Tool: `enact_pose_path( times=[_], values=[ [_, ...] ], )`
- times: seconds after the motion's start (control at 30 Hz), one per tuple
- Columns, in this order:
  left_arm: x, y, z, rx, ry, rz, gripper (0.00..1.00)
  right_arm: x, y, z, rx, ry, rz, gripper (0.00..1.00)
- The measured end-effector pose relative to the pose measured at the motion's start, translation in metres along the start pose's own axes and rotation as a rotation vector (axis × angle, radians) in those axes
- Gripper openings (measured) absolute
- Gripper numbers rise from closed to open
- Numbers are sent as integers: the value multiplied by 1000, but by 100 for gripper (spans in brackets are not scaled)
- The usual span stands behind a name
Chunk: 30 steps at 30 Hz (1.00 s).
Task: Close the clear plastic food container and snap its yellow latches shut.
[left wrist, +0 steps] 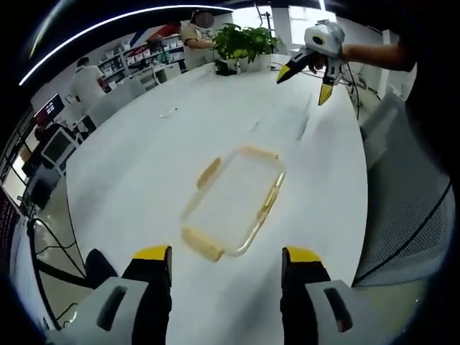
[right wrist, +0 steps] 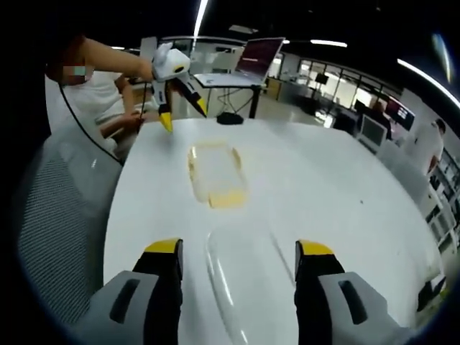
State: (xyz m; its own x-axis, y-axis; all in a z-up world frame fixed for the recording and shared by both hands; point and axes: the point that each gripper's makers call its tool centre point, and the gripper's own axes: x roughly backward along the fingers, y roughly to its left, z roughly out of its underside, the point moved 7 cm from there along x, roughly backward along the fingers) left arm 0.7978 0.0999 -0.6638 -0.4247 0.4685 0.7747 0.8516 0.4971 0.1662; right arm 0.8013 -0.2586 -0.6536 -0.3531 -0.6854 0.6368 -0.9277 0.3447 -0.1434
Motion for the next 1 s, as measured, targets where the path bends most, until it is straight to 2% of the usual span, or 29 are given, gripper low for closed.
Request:
enact_pose_path(
  times=[0.6,1.0],
  values=[
    [-22,19,12,-88,98,62,53,-47,2,-23,55,24,-86,53],
    [-34,31,5,-161,113,107,49,-81,3,-30,121,86,-160,48]
  ],
)
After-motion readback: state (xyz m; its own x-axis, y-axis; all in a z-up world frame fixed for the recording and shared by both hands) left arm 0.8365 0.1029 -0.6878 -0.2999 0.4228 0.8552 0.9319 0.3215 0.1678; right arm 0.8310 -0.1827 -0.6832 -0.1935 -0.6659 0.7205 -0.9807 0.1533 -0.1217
